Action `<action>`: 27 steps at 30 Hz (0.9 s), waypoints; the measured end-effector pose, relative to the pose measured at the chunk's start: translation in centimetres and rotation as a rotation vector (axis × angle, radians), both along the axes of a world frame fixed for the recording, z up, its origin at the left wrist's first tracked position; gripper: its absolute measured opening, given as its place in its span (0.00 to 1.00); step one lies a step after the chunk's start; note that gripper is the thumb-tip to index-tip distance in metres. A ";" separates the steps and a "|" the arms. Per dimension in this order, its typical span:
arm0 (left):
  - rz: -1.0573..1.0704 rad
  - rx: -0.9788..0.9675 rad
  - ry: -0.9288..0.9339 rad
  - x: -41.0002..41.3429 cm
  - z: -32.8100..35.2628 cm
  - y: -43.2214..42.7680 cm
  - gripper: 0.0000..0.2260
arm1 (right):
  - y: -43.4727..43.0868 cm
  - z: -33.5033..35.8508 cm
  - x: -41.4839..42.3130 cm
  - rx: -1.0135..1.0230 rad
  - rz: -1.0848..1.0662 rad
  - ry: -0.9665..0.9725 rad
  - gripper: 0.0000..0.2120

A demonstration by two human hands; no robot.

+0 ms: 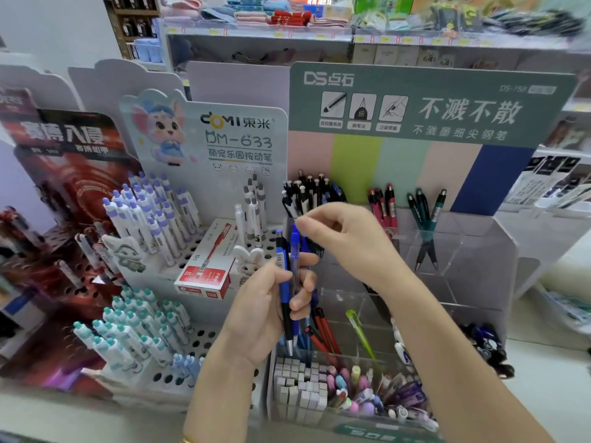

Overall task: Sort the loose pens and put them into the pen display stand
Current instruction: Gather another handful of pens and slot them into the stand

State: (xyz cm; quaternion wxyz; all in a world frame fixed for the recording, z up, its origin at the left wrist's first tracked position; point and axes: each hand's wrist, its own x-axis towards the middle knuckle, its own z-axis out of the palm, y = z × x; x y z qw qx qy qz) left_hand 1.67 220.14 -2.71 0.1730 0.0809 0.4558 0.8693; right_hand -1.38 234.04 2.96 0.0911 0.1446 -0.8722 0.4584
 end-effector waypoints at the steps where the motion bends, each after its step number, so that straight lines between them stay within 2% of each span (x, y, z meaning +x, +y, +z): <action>1: -0.017 -0.014 0.006 0.0 0.0 0.1 0.16 | 0.0 -0.1 0.3 -0.027 0.050 -0.077 0.08; 3: -0.051 -0.041 0.010 -0.1 -0.1 0.3 0.14 | 0.1 -0.4 0.4 -0.061 0.084 -0.173 0.07; 7: -0.035 -0.087 -0.006 -0.4 -0.2 0.2 0.14 | 0.8 -0.9 0.1 -0.158 0.052 -0.167 0.04; 11: 0.009 -0.155 -0.018 -0.5 -0.2 -0.4 0.13 | 1.0 -1.5 -0.4 -0.312 -0.100 -0.030 0.05; 13: 0.049 -0.240 -0.018 -0.5 -0.2 -0.8 0.12 | 1.3 -1.5 -0.4 -0.444 -0.192 0.086 0.06; 15: 0.103 -0.318 -0.016 -0.6 -0.2 -1.2 0.12 | 1.9 -1.5 -0.3 -0.480 -0.295 0.214 0.08; 17: 0.149 -0.324 -0.026 -0.8 0.0 -1.5 0.12 | 2.0 -1.8 -0.3 -0.365 -0.330 0.277 0.06; 19: 0.153 -0.248 -0.034 -1.0 0.2 -1.6 0.12 | 1.3 -2.7 -0.3 -0.168 -0.293 0.280 0.05; 21: 0.125 -0.148 -0.037 -1.1 0.4 -1.5 0.13 | 0.4 -4.4 -0.3 0.017 -0.282 0.292 0.08; 24: 0.122 -0.103 -0.022 -1.2 0.3 -1.3 0.15 | -0.8 -6.2 -0.5 0.262 -0.312 0.274 0.11; 26: 0.126 -0.099 -0.011 -1.3 0.4 -1.2 0.14 | -1.0 -6.8 -0.8 0.492 -0.347 0.359 0.15; 27: 0.128 -0.104 -0.004 -1.4 0.5 -1.1 0.14 | -1.0 -6.9 -0.9 0.543 -0.367 0.392 0.17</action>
